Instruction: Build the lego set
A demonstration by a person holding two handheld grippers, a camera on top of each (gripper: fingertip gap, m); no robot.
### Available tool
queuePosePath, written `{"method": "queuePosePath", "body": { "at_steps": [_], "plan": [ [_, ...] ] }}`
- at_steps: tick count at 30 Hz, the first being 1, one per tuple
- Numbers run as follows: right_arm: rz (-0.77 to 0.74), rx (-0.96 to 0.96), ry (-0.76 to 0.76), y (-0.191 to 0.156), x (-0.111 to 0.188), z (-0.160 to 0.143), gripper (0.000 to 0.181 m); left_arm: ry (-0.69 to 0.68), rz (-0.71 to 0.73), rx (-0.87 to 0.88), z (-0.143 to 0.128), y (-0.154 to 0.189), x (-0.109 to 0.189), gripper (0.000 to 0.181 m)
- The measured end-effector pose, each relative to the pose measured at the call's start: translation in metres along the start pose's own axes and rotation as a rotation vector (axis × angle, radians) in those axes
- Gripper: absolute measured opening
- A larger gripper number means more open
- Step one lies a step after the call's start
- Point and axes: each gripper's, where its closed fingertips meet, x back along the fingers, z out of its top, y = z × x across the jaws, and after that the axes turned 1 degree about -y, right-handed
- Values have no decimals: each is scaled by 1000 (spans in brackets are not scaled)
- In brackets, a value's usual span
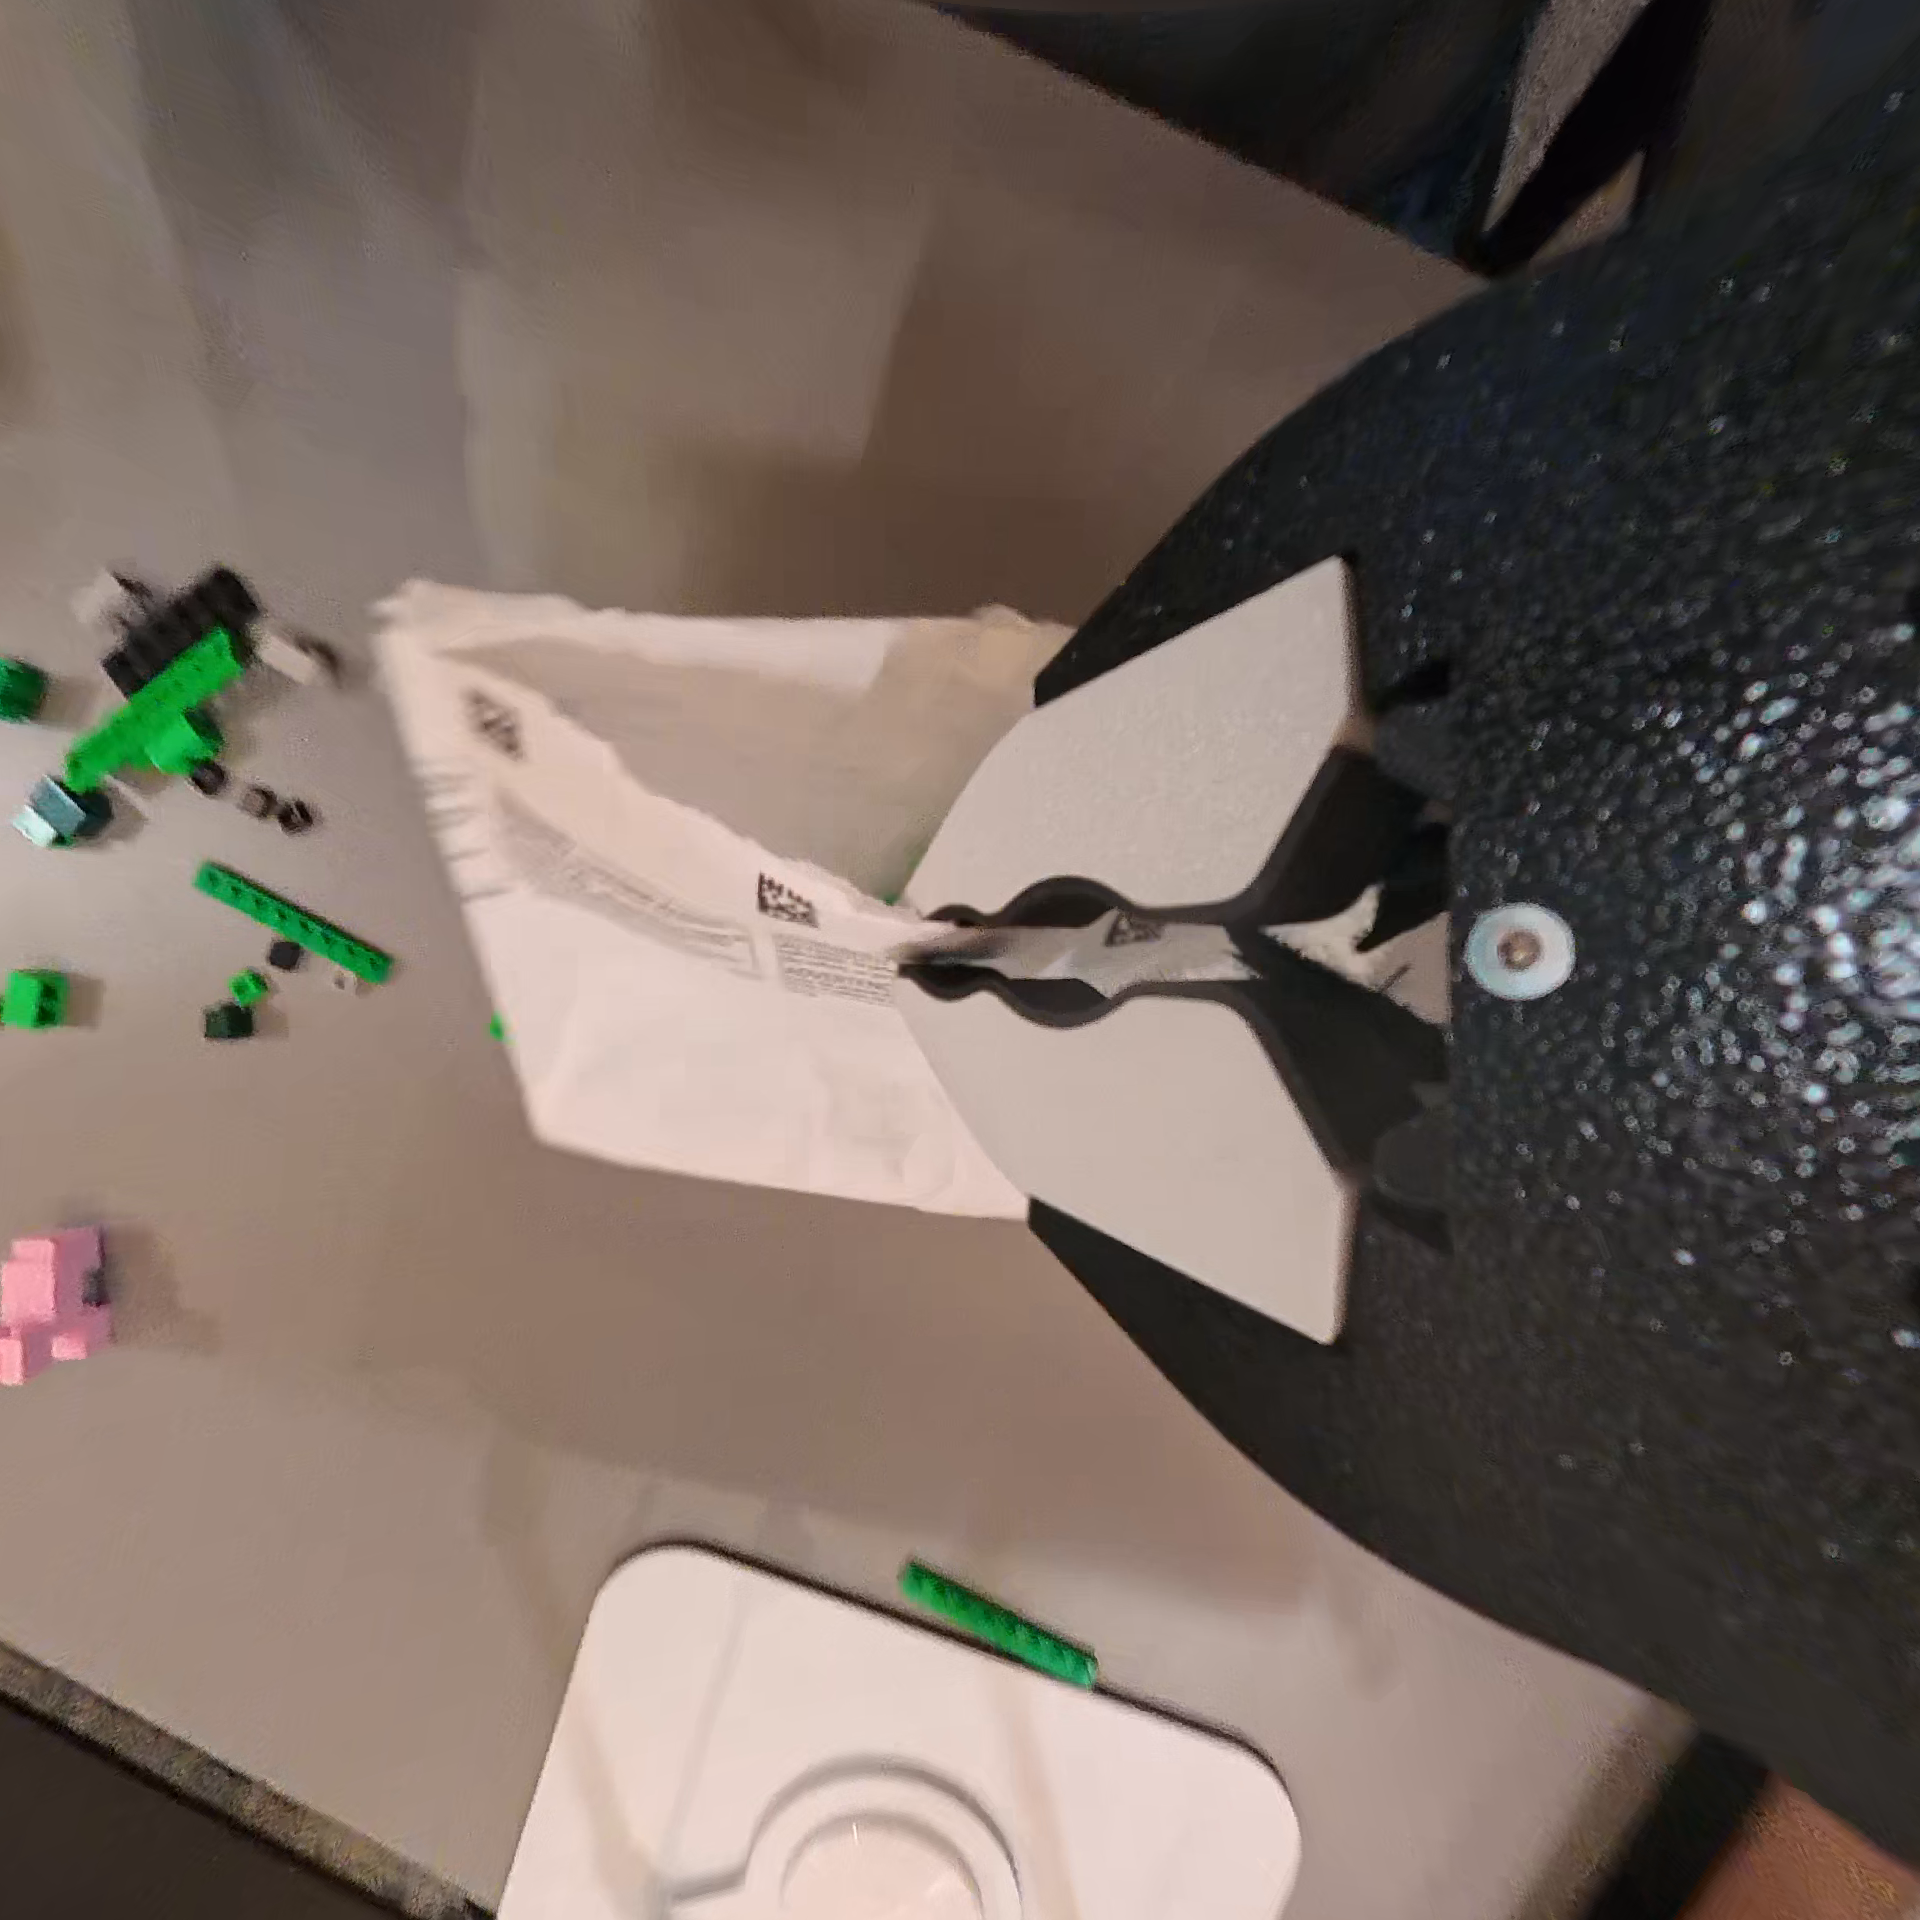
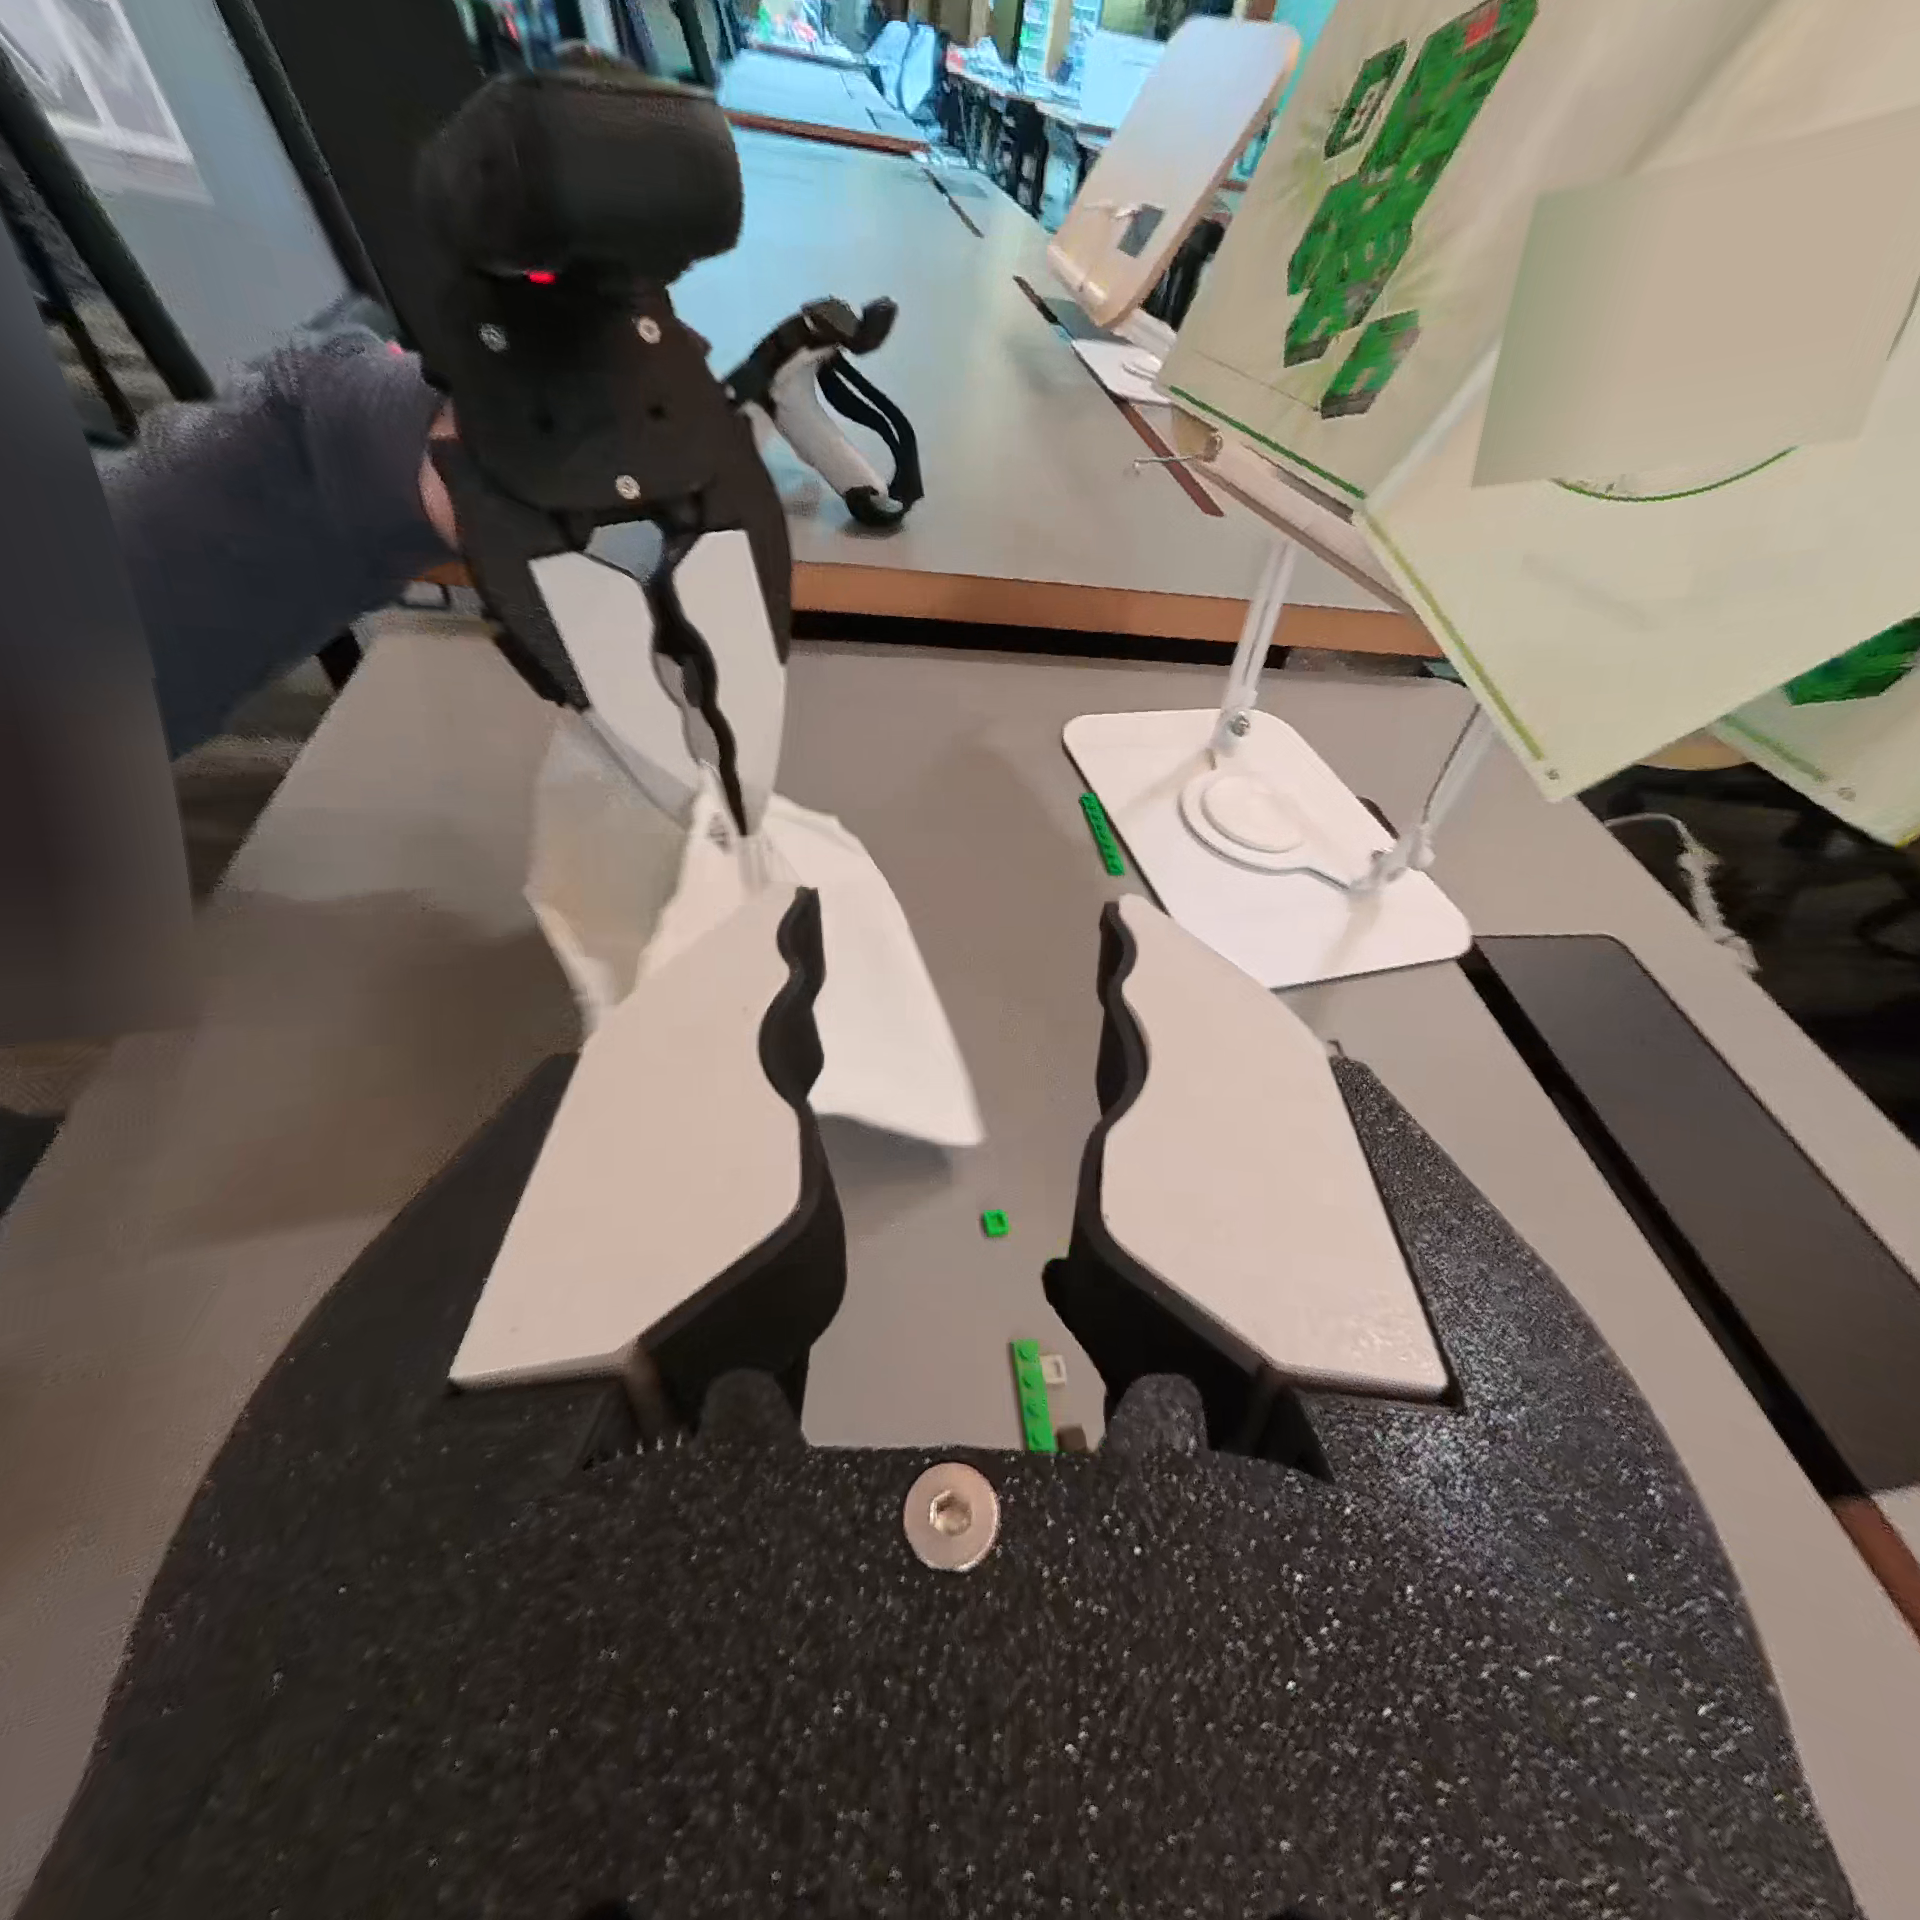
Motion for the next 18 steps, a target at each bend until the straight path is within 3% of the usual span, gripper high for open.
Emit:
{"method": "queuePosePath", "body": {
  "at_steps": [1, 7, 13, 18],
  "plan": [
    [-15, 17, -19, 0, 1, -1, 50, 25, -28, 20, 1, 6, -2, 6],
    [-144, 99, -110, 13, 16, -5, 50, 118, -68, 142, -8, 26, 0, 34],
    [-215, 97, -129, 26, 30, -7, 48, 173, -88, 220, -23, 39, 12, 40],
    [-235, 99, -161, 30, 29, -13, 47, 366, 9, 291, 10, 24, 41, 39]
  ]
}}
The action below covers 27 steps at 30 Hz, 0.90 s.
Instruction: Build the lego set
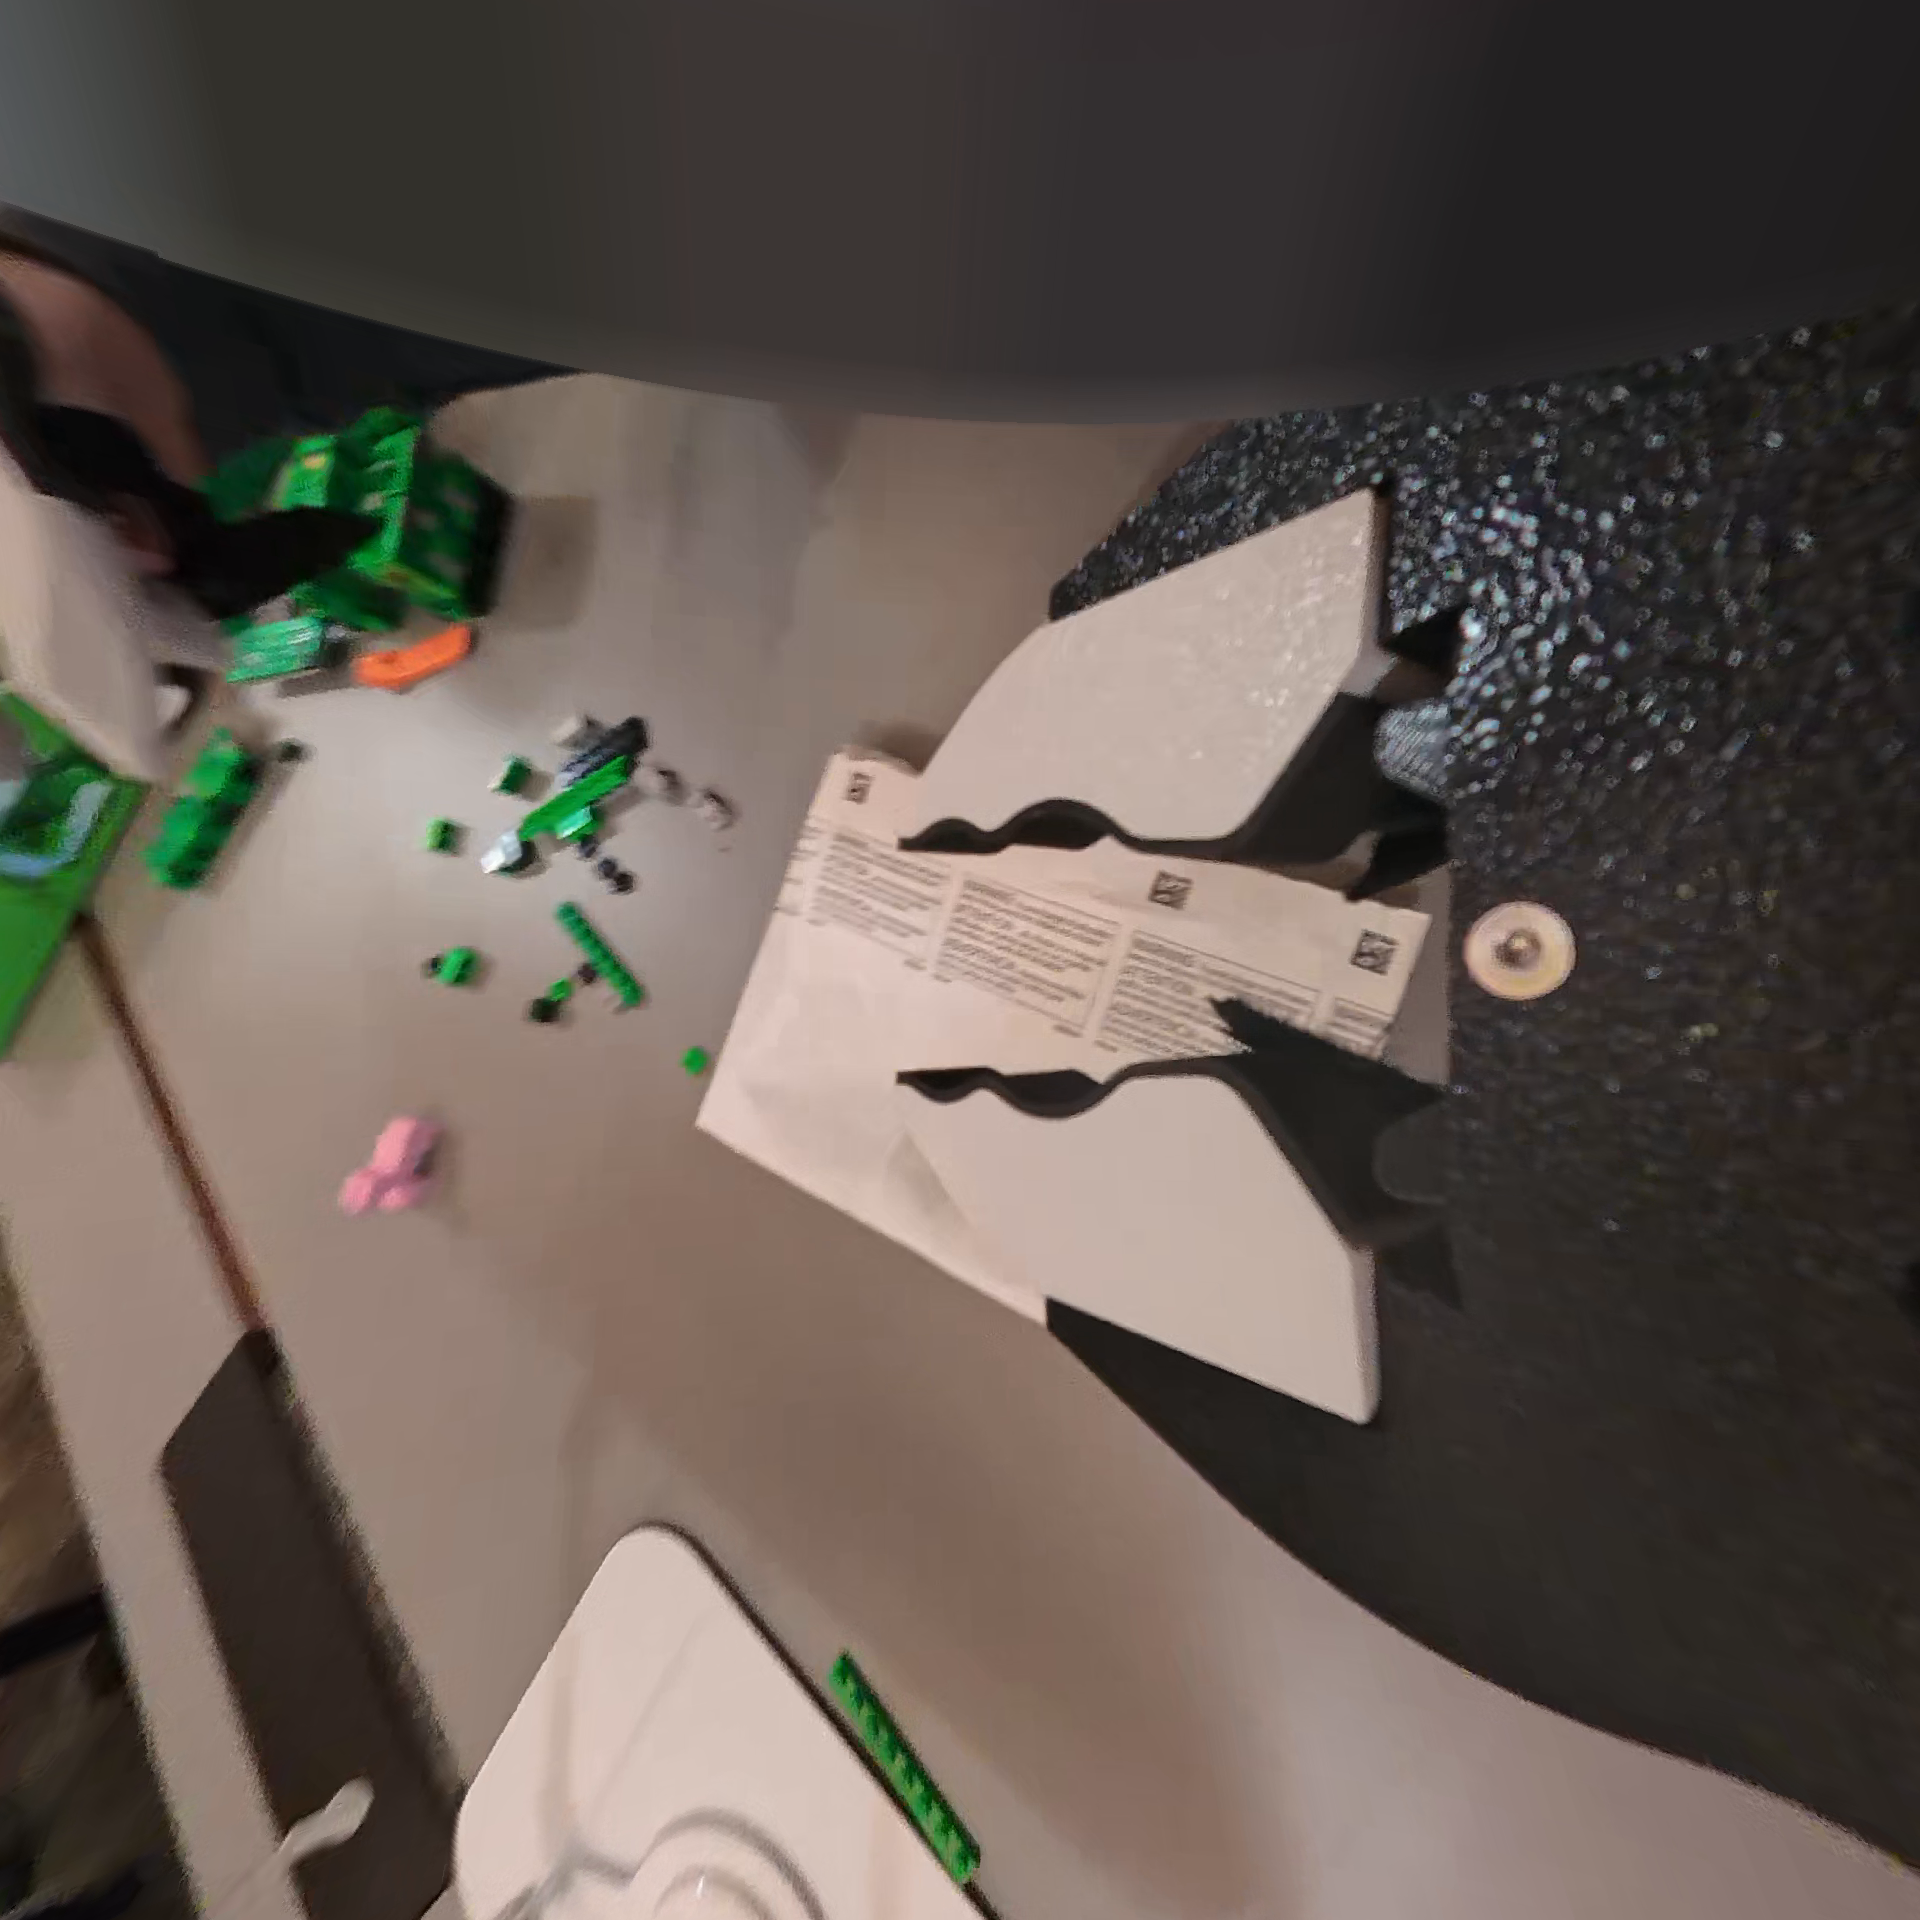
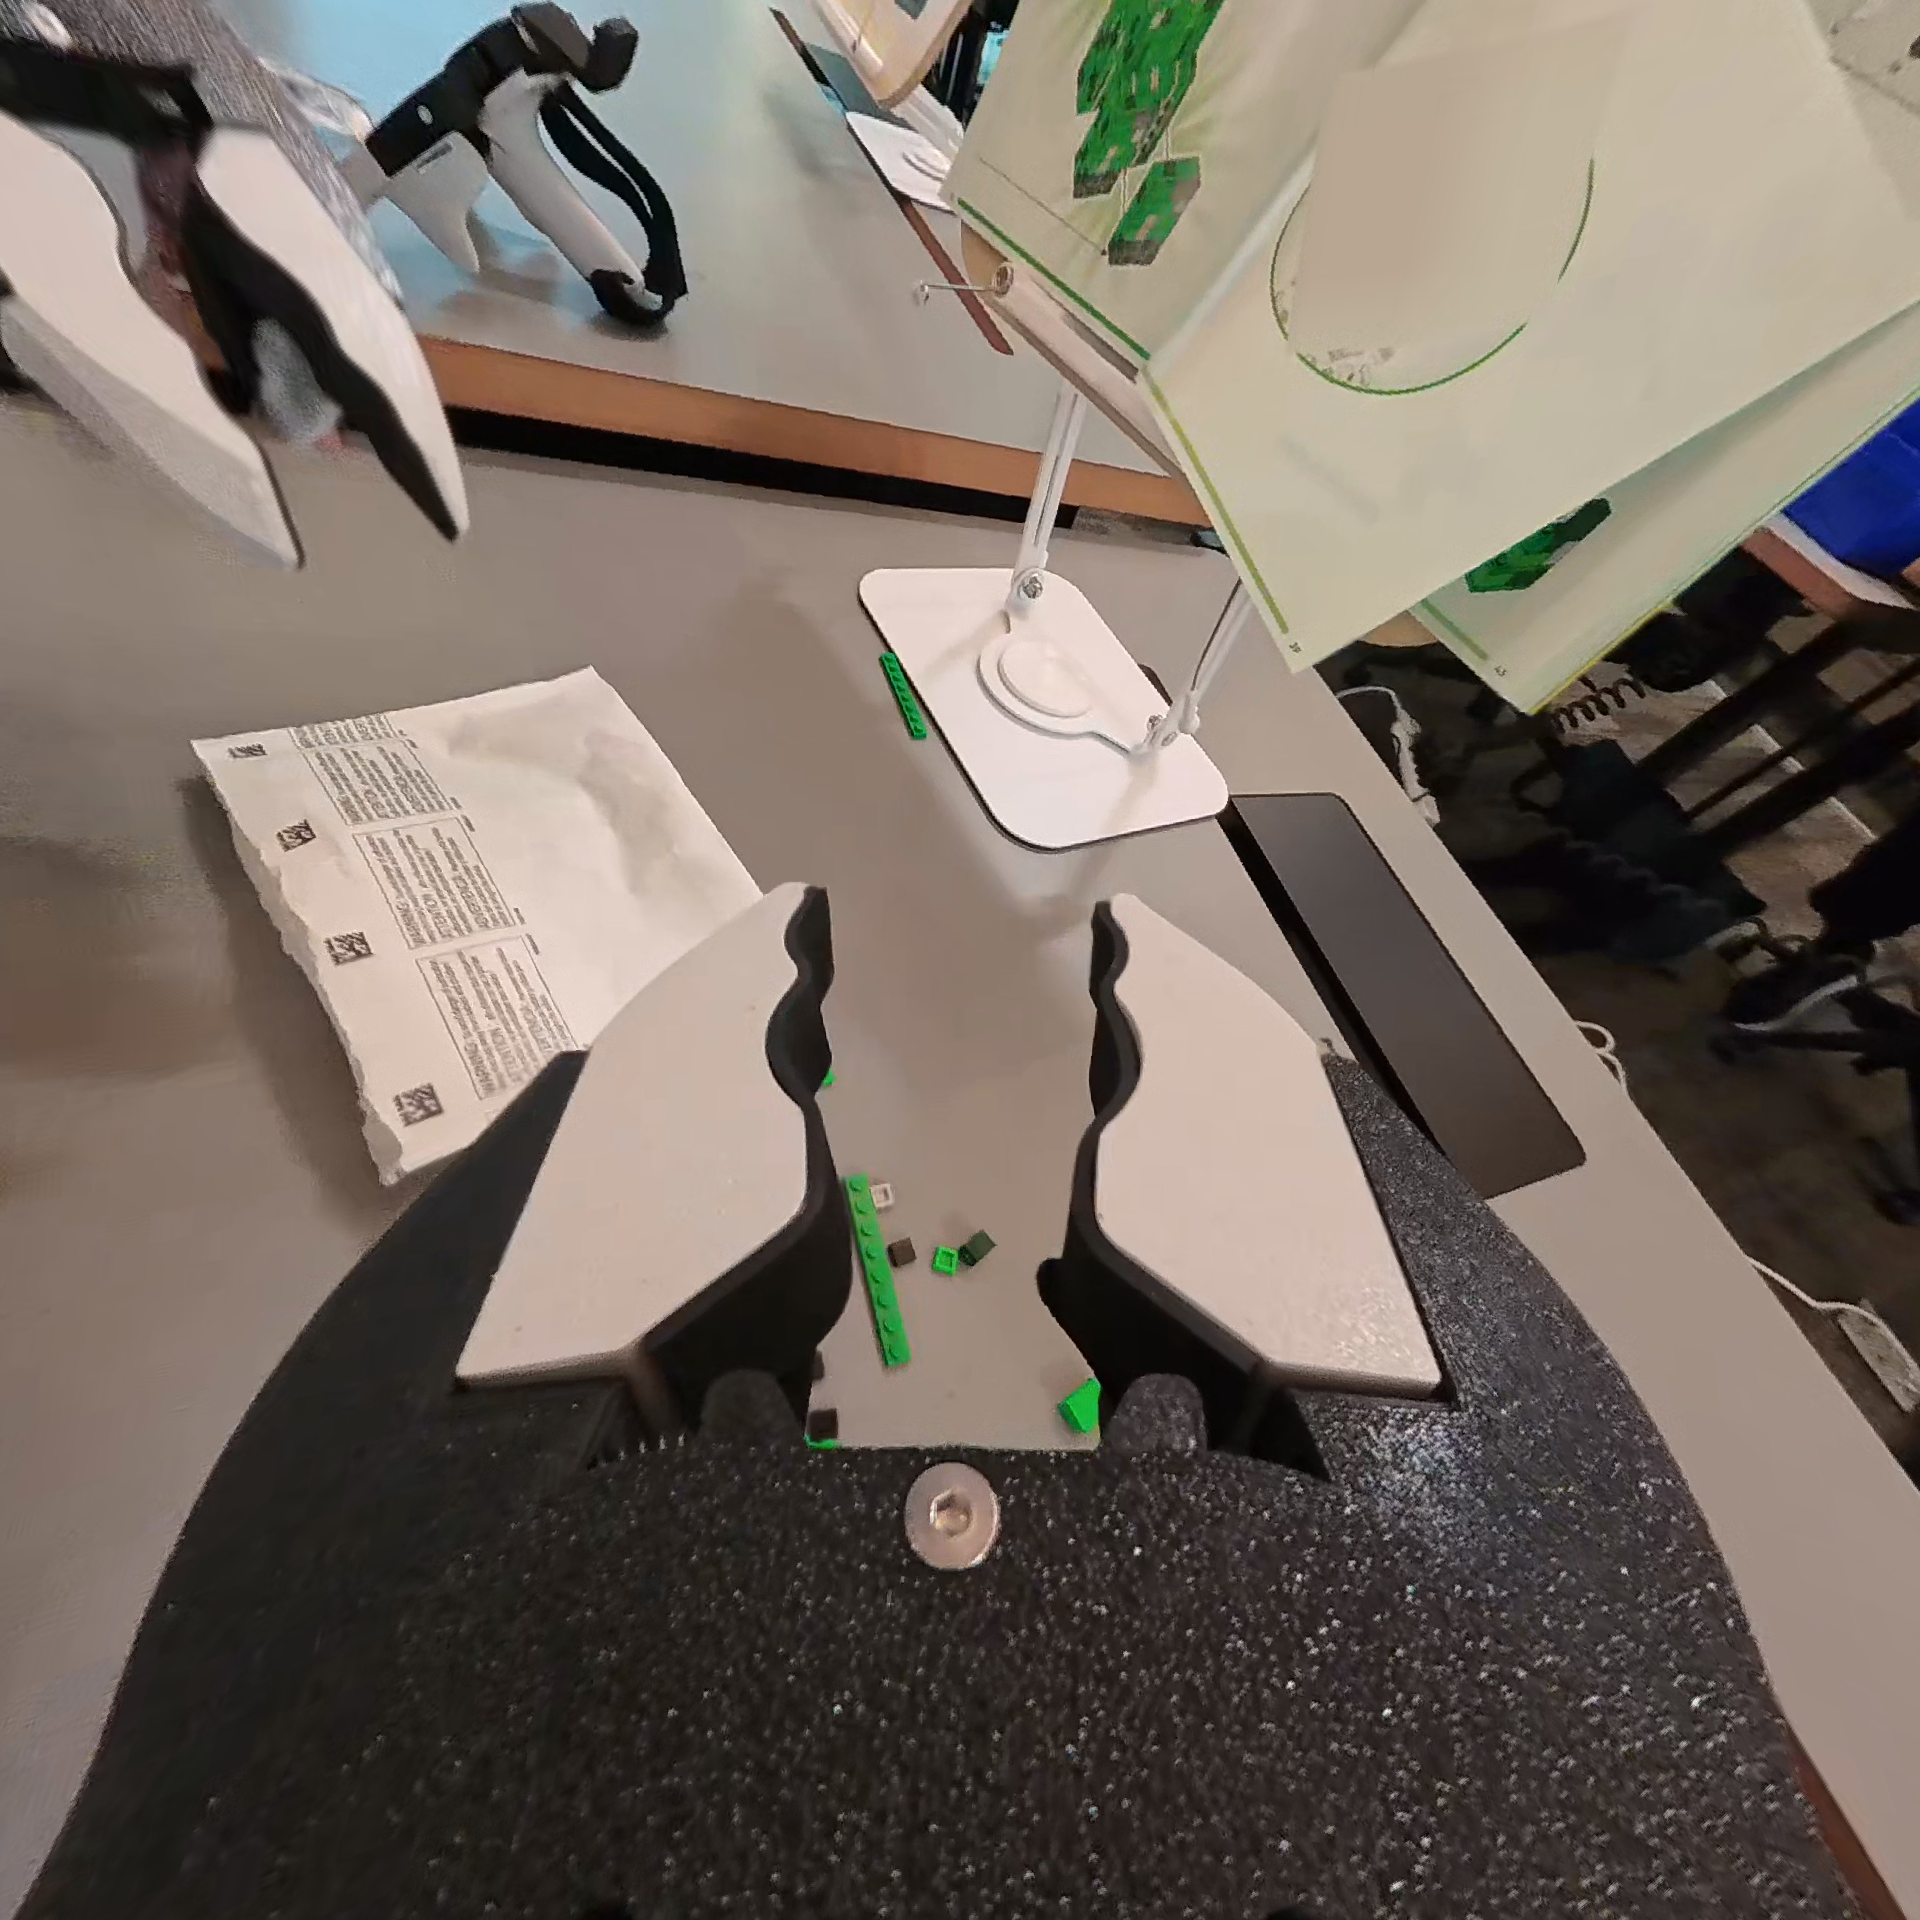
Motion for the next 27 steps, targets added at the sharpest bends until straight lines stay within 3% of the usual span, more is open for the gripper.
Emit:
{"method": "queuePosePath", "body": {
  "at_steps": [6, 18, 22, 24, 27],
  "plan": [
    [-21, 50, -75, -1, -7, -10, 47, -11, 147, 113, 6, -21, -1, 44],
    [-14, -1, -33, 2, -8, -6, 50, 123, 319, 128, 18, -53, 9, 60],
    [-24, -58, 40, 2, -11, 10, 54, 210, 418, 118, 31, -65, 14, 76],
    [-50, -67, 56, 2, -13, 17, 59, 203, 495, 109, 32, -75, 13, 94],
    [-74, -93, 95, -5, -14, 35, 79, 180, 642, 68, 37, -94, 7, 114]
  ]
}}
